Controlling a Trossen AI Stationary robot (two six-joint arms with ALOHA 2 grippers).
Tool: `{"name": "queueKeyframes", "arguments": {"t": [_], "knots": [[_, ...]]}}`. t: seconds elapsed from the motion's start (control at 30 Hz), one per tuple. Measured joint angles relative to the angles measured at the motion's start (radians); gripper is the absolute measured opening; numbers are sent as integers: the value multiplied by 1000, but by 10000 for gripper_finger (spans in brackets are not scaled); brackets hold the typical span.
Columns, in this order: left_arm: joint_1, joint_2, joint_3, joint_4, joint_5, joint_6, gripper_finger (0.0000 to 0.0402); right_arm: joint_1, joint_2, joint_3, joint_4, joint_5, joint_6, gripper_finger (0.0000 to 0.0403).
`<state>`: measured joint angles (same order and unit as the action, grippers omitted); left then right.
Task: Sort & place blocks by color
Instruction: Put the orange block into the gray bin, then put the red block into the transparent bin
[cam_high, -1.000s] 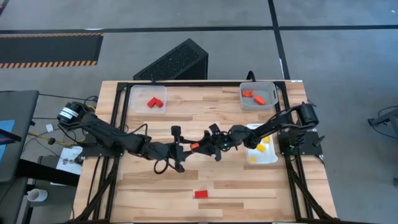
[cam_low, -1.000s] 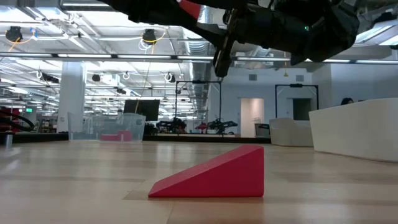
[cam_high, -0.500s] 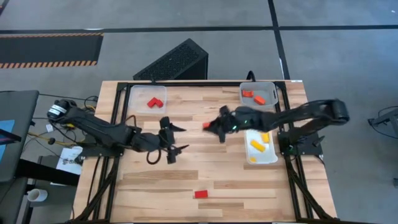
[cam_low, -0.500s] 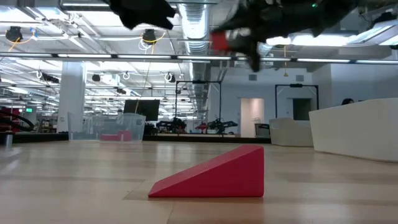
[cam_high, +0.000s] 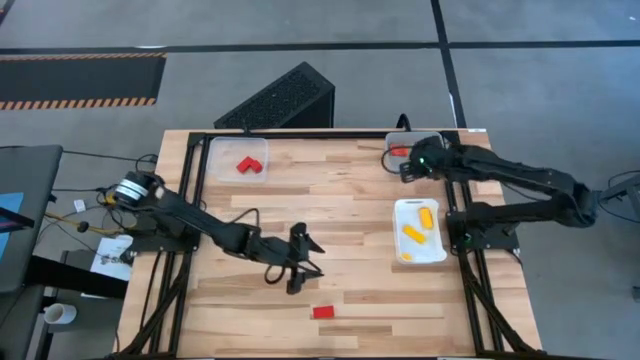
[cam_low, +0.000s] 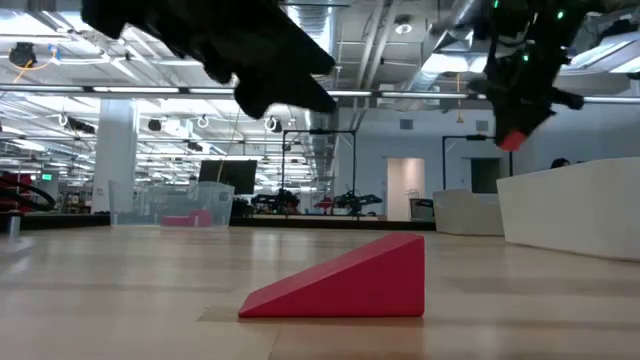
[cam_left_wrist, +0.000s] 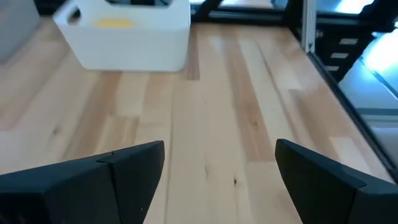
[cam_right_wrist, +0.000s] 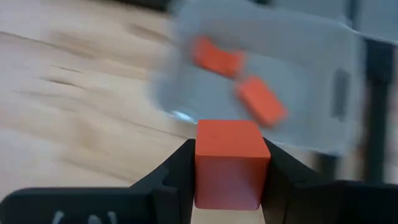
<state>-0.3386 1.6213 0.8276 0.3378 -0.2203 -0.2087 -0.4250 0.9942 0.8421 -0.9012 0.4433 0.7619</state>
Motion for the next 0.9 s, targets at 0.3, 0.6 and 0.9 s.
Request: {"name": "queueKeyframes", "arguments": {"t": [0.3, 0.6, 0.9], "knots": [[8, 146, 55, -12, 24, -43, 295, -229, 136, 0, -21, -36, -144, 162], [-5, 182, 69, -46, 74, -55, 295, -318, 294, 0, 13, -121, -244, 225], [-103, 182, 69, -70, 71, -25, 295, -281, 299, -1, 19, -131, -250, 267]]}}
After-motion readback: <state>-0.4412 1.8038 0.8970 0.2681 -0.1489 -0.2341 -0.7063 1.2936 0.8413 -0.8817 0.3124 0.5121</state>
